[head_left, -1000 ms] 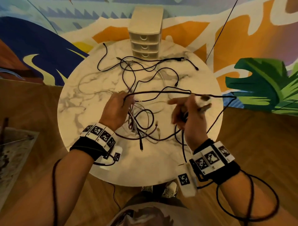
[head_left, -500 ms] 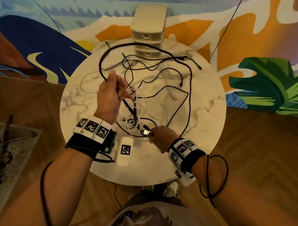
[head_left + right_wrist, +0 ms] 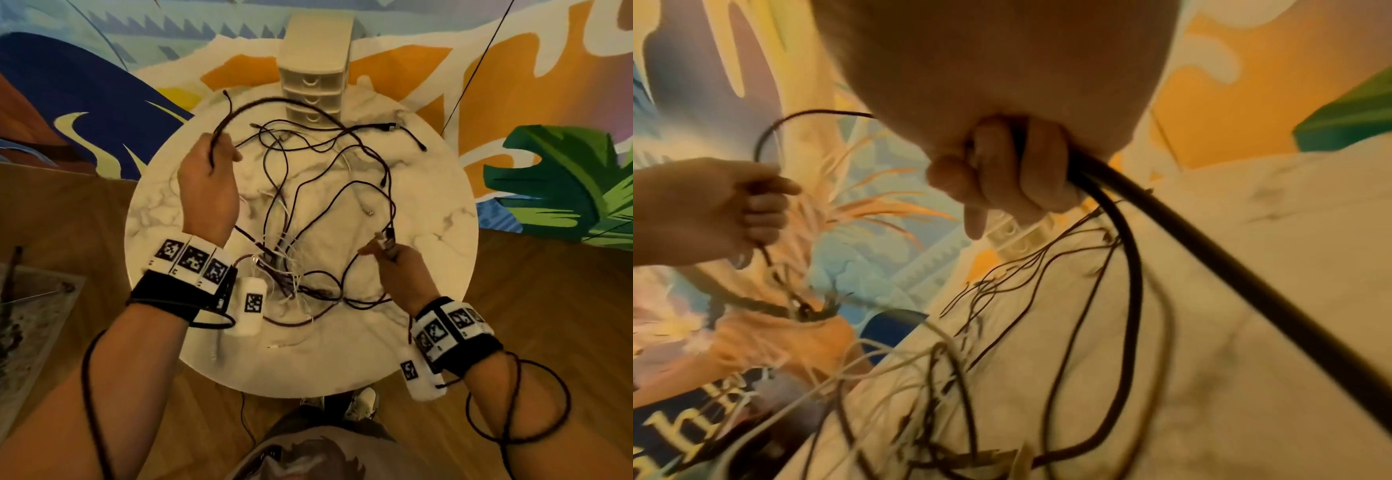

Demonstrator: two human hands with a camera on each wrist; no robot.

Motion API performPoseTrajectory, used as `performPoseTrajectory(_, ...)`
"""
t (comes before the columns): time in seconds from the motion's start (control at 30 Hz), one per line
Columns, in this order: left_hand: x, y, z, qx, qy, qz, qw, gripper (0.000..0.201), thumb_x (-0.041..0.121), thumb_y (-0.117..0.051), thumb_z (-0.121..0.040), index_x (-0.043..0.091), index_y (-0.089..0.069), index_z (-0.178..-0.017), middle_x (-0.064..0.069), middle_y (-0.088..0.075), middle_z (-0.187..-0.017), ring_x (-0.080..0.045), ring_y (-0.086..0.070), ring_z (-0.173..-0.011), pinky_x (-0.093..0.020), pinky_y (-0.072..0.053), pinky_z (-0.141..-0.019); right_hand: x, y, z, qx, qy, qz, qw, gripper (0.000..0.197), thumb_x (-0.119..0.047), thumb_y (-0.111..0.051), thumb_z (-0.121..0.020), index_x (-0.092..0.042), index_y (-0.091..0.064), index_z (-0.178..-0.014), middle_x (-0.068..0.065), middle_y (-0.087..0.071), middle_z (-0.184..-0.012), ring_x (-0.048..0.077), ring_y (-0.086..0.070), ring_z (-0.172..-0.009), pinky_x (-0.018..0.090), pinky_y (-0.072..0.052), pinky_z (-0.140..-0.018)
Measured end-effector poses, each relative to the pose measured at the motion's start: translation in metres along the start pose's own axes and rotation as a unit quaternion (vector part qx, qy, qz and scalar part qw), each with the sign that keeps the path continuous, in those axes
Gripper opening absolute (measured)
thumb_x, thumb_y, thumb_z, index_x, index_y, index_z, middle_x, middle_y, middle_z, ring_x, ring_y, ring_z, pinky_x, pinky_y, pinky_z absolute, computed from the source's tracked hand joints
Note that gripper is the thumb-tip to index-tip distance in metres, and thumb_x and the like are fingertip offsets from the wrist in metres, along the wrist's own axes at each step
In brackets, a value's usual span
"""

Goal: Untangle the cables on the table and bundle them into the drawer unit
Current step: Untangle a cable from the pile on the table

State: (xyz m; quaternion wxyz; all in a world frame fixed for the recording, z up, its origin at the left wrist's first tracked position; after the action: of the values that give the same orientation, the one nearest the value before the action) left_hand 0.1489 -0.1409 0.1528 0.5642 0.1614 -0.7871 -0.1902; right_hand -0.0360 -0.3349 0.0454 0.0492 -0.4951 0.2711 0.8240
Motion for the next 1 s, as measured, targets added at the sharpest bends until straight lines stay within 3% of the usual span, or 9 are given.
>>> performPoseTrajectory(0.07, 0.017, 0.008, -0.004, 0.023, -0.061, -0.040, 0.997, 0.032, 0.027, -0.037, -0.099, 0.007, -0.059, -0.087, 0.006, -0.049, -0.065, 0.001, -0.044, -0.055, -0.015, -0.028, -0.053, 0.006, 0.022, -0.001, 0.062, 0.005, 0.048, 0.997, 0.031, -0.027, -0.049, -0.098, -0.019, -0.073, -0.080, -0.001, -0.067, -0.071, 0.018, -0.059, -0.067, 0.028, -0.045, -0.063)
performPoseTrajectory(0.1, 0.023, 0.012, -0.006, 0.031, -0.092, -0.073, 0.993, 0.033, 0.028, -0.037, -0.099, 0.005, -0.060, -0.090, 0.000, -0.054, -0.071, -0.001, -0.046, -0.061, -0.019, -0.028, -0.055, 0.010, 0.032, -0.002, 0.082, -0.001, 0.088, 0.993, 0.034, -0.028, -0.051, -0.096, -0.016, -0.074, -0.074, 0.005, -0.070, -0.076, 0.024, -0.062, -0.075, 0.031, -0.049, -0.071)
performPoseTrajectory(0.2, 0.036, 0.022, -0.013, 0.055, -0.156, -0.189, 0.968, 0.039, 0.031, -0.033, -0.097, 0.004, -0.060, -0.096, -0.019, -0.058, -0.086, -0.030, -0.050, -0.081, -0.033, -0.027, -0.065, 0.022, 0.054, -0.001, 0.104, -0.051, 0.201, 0.973, 0.045, -0.040, -0.052, -0.093, -0.014, -0.071, -0.061, 0.013, -0.069, -0.077, 0.034, -0.063, -0.078, 0.037, -0.050, -0.072)
performPoseTrajectory(0.33, 0.027, -0.007, -0.002, -0.076, -0.185, -0.214, 0.956, 0.040, 0.036, -0.033, -0.097, 0.005, -0.058, -0.090, -0.019, -0.061, -0.078, -0.037, -0.055, -0.071, -0.042, -0.037, -0.057, 0.027, 0.072, 0.006, 0.146, -0.080, 0.201, 0.965, 0.041, -0.030, -0.051, -0.093, -0.011, -0.071, -0.063, 0.017, -0.065, -0.075, 0.038, -0.060, -0.080, 0.039, -0.048, -0.071)
performPoseTrajectory(0.47, -0.003, -0.053, 0.039, -0.225, -0.090, -0.140, 0.960, 0.039, 0.041, -0.039, -0.095, 0.012, -0.062, -0.085, -0.011, -0.066, -0.072, -0.030, -0.060, -0.066, -0.043, -0.048, -0.061, 0.025, 0.088, 0.012, 0.193, -0.070, 0.128, 0.970, 0.041, -0.023, -0.050, -0.092, -0.013, -0.068, -0.057, 0.009, -0.060, -0.066, 0.033, -0.057, -0.077, 0.034, -0.043, -0.071)
performPoseTrajectory(0.6, -0.033, -0.112, 0.082, -0.408, -0.031, -0.233, 0.882, 0.032, 0.042, -0.042, -0.095, 0.016, -0.057, -0.086, -0.007, -0.063, -0.083, -0.029, -0.060, -0.084, -0.035, -0.045, -0.069, 0.023, 0.096, 0.020, 0.197, -0.068, 0.083, 0.975, 0.051, -0.030, -0.045, -0.096, -0.012, -0.068, -0.054, -0.006, -0.052, -0.062, 0.022, -0.051, -0.066, 0.031, -0.040, -0.070)
performPoseTrajectory(0.73, -0.064, -0.145, 0.086, -0.428, 0.059, -0.372, 0.822, 0.044, 0.047, -0.049, -0.091, 0.010, -0.053, -0.113, -0.015, -0.058, -0.117, -0.035, -0.056, -0.106, -0.038, -0.046, -0.083, 0.030, 0.102, 0.029, 0.205, -0.061, 0.085, 0.973, 0.053, -0.030, -0.044, -0.097, -0.016, -0.064, -0.050, 0.003, -0.056, -0.062, 0.026, -0.054, -0.065, 0.035, -0.043, -0.067)
performPoseTrajectory(0.9, -0.085, -0.160, 0.091, -0.468, 0.101, -0.417, 0.773, 0.038, 0.037, -0.057, -0.090, 0.005, -0.056, -0.111, -0.017, -0.059, -0.118, -0.035, -0.057, -0.106, -0.036, -0.045, -0.080, 0.044, 0.109, 0.037, 0.202, -0.063, 0.074, 0.974, 0.049, -0.024, -0.047, -0.095, -0.016, -0.063, -0.049, 0.002, -0.049, -0.054, 0.027, -0.054, -0.064, 0.037, -0.047, -0.070)
performPoseTrajectory(1.0, -0.086, -0.161, 0.092, -0.484, 0.096, -0.397, 0.774, 0.029, 0.033, -0.057, -0.086, 0.008, -0.058, -0.101, -0.018, -0.061, -0.111, -0.036, -0.059, -0.097, -0.034, -0.046, -0.075, 0.049, 0.114, 0.040, 0.203, -0.063, 0.079, 0.974, 0.047, -0.023, -0.048, -0.094, -0.012, -0.066, -0.052, 0.003, -0.054, -0.056, 0.025, -0.058, -0.066, 0.036, -0.047, -0.070)
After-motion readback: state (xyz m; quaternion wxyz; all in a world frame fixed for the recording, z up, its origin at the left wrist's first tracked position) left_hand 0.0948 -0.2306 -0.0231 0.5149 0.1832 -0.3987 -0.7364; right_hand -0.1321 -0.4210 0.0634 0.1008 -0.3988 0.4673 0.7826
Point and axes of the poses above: each hand's wrist, its own z-axis away from the middle knuckle, its own y-axis out of the back of the hand, x = y × z, the point moved 3 cm from there along -z, towards the middle knuckle
